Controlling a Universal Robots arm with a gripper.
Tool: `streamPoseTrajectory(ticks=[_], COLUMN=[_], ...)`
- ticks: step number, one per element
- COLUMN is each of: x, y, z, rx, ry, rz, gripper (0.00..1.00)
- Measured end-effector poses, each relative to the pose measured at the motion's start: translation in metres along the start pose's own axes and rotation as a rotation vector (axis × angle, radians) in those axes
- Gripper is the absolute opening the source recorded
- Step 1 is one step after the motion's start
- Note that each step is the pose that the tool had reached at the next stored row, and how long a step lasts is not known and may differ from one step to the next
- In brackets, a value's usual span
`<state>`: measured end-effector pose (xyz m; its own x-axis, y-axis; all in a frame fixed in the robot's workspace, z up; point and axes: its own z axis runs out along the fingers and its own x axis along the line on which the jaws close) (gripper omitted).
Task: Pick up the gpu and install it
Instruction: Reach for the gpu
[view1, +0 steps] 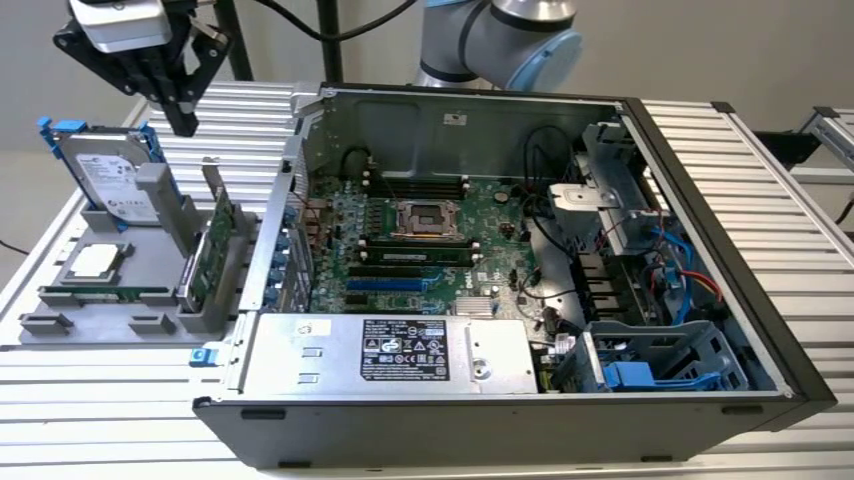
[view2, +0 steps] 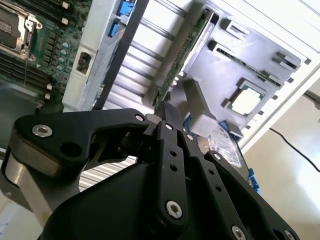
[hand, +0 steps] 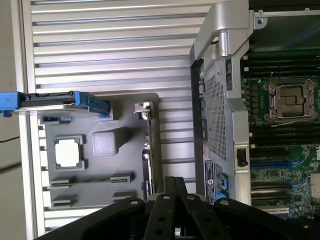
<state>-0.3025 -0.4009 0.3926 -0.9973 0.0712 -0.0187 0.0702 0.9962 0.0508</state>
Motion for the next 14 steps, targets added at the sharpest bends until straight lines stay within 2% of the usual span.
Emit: streamPoseTrajectory(ticks=[7, 14], x=[0.0106, 0.0174], y=[-0.0011, -0.0018], z=[-0.0002, -0.0004], rx=[0.0, 0.0], ry=[-0.0001, 0.0], rz=[0.0, 0.0], gripper=[0.0, 0.0])
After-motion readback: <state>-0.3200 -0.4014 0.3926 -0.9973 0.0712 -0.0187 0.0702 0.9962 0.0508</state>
